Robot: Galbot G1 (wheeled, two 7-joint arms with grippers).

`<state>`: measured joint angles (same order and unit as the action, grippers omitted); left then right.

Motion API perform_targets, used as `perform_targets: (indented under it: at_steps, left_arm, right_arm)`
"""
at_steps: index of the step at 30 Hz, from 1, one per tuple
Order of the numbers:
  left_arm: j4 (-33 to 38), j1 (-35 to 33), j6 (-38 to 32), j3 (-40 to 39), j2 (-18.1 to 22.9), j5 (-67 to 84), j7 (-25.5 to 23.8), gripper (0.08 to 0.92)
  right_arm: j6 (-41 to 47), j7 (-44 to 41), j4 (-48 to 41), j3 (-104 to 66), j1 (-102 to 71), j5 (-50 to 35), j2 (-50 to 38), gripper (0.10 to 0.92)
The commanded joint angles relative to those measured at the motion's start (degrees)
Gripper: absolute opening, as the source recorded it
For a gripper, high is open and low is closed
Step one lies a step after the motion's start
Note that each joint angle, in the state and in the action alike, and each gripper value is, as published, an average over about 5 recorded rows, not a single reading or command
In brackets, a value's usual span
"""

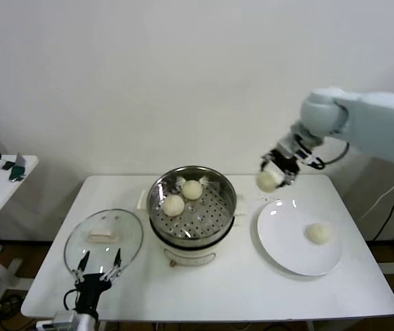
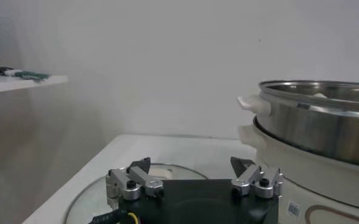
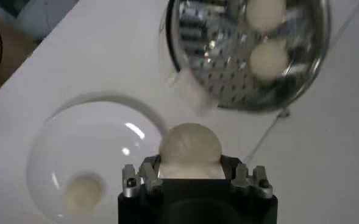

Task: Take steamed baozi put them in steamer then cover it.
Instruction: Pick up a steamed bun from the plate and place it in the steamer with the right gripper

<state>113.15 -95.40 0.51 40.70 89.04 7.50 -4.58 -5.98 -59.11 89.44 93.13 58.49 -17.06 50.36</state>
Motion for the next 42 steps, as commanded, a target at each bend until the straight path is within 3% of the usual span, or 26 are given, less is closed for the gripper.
perform_targets:
  at_steps: [1,6,19,35,38,42]
  left_arm:
    - [0.30,-0.27,-0.05,0.22,0.04,-0.11,0.02,0.823]
    - [0.58,-0.46,-0.03,0.54,0.08,-0.05,0.04,0.823]
    - [0.82,-1.58,-0.41,1.23,0.05,0.07,0.25,0.823]
    - [0.81,-1.90,-0.71,1.23,-0.06,0.03,0.32,0.823]
    - [0.94,-1.92,-0.70,1.19,-0.05,0.04,0.33,0.823]
    - [1.12,-2.06,-0.72,1.19,-0.07,0.05,0.33,0.823]
  right_arm:
    - [-6.44,1.00,11.14,-3.19,4.89,1.73,9.02,0.660]
    - [-6.61,2.02,11.48,-4.09,-2.10,7.89,12.84,0.648]
    - [-6.88,5.44,1.01,-4.55,-15.83,17.78,20.48,0.645]
    - [-6.23,7.26,-5.43,-4.77,-22.25,20.57,24.27,0.648]
    - [-6.09,8.06,-5.63,-4.84,-22.39,20.61,24.16,0.666]
    - [-6.07,8.89,-5.59,-5.55,-21.56,19.20,23.32,0.757]
